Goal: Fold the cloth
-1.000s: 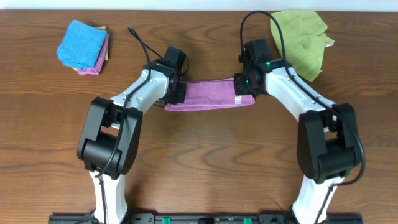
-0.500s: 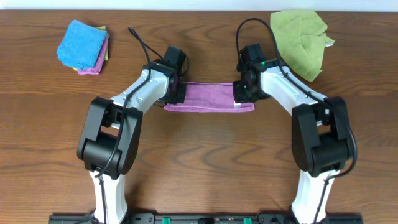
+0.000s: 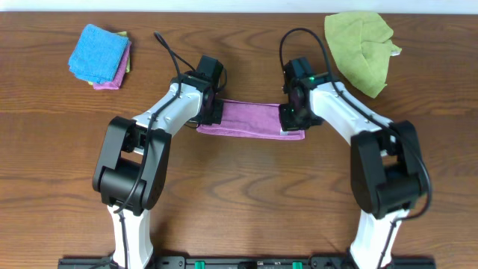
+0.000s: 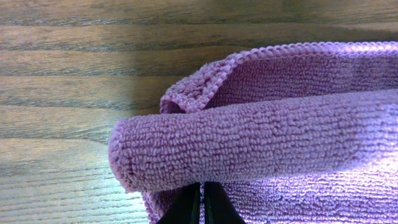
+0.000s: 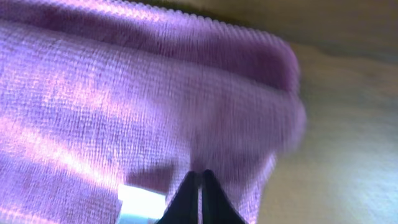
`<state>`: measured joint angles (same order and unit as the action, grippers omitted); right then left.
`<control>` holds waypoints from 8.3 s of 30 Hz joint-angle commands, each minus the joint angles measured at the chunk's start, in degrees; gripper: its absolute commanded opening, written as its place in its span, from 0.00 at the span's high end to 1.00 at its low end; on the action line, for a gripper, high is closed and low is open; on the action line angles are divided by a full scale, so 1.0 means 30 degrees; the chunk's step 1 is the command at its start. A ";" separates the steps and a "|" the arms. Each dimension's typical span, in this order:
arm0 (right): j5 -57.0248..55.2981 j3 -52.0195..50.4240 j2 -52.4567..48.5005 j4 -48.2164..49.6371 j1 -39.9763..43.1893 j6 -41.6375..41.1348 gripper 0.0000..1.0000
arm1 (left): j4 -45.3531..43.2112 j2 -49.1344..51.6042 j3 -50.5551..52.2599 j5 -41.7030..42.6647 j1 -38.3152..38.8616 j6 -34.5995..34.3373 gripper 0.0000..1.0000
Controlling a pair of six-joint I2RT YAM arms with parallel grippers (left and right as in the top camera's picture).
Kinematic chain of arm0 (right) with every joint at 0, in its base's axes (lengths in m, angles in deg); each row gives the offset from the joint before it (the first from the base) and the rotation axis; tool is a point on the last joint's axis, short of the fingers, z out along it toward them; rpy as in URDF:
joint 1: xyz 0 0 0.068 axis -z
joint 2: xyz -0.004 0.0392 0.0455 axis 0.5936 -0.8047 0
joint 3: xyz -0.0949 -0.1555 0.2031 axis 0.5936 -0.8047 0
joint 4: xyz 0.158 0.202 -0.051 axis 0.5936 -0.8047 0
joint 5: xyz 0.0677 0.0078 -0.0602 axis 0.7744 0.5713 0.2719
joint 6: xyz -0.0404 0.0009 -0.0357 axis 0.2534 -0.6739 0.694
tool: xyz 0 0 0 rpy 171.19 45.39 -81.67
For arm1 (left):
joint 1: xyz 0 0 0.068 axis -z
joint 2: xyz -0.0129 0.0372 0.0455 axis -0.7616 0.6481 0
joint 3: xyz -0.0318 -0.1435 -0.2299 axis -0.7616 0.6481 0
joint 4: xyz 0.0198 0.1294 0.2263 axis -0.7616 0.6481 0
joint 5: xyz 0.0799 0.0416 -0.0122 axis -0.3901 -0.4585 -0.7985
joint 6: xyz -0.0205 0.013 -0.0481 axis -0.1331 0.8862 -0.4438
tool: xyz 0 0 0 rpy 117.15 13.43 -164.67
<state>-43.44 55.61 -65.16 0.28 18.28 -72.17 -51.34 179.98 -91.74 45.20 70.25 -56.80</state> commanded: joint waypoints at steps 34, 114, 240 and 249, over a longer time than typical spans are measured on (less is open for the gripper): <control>1.5795 -0.8459 0.2718 1.0958 0.7759 0.0459 0.25 | 0.0233 0.0794 0.0678 0.0619 -0.0102 -0.0146 0.94; 0.3832 0.0940 0.1333 0.4954 -0.4189 -0.0160 0.98 | 0.5173 -1.7733 -0.0386 0.3446 -0.8233 0.0401 0.94; -0.0998 -0.6659 2.2833 -0.3708 0.7191 0.4903 0.01 | -1.1781 -1.0812 1.2823 0.9945 -0.3708 -0.5304 0.24; -0.0998 -0.6659 2.2833 -0.3708 0.7191 0.4903 0.01 | -1.4579 -1.0739 1.4717 1.0768 -0.3876 -0.7016 0.03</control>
<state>-46.00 35.41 3.18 -10.72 39.42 -56.37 -94.66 147.19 -48.16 75.80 58.66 -76.45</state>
